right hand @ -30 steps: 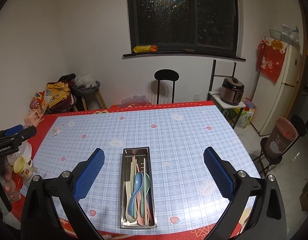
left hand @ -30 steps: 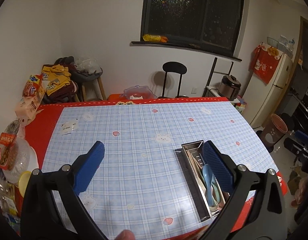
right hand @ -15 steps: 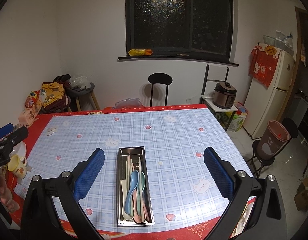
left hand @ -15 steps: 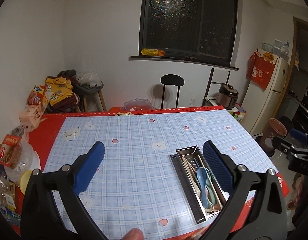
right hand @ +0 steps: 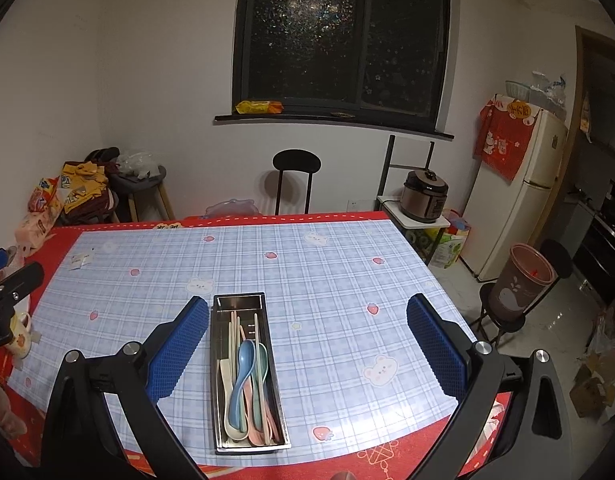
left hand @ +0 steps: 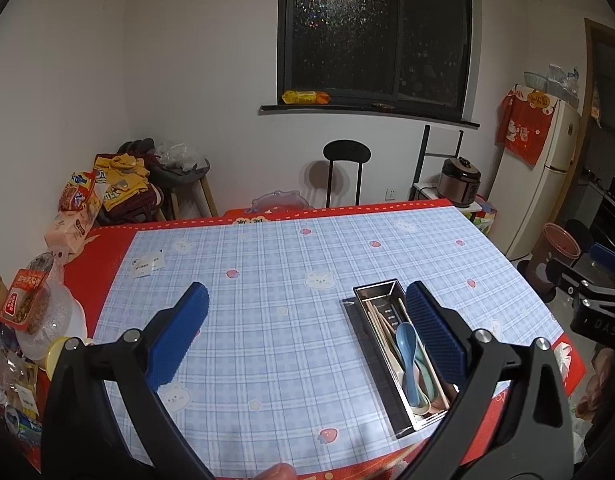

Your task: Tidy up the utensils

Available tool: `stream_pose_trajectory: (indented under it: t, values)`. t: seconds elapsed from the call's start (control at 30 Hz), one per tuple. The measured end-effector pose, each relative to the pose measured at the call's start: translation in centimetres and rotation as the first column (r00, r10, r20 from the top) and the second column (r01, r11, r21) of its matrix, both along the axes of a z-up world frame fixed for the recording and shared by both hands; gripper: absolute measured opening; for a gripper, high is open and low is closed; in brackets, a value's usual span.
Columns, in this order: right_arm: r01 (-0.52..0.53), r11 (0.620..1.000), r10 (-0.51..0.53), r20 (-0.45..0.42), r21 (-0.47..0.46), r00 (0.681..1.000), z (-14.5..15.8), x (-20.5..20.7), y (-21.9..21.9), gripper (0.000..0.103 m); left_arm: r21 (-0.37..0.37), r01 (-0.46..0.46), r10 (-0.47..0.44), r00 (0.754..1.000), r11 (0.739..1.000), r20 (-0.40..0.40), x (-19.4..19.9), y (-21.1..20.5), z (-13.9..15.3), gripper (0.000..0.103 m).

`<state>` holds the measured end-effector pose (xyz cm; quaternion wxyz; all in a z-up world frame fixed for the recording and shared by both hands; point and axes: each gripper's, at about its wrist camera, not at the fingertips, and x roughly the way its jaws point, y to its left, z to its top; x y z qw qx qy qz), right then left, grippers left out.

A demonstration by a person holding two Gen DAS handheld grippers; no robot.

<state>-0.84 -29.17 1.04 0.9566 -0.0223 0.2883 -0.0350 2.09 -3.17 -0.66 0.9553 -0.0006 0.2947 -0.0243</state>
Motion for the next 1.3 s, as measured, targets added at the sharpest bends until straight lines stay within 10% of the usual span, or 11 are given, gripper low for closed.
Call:
stream_pose_trajectory:
  t: [1.3]
  values:
    - [0.081,0.997,-0.081,-0.009,-0.014,0.997,0.0,0.5,-0.7,0.097,-0.002,0.012,-0.012,0.999,1.000,-0.039,0.9,0.0,-0.9,0.097]
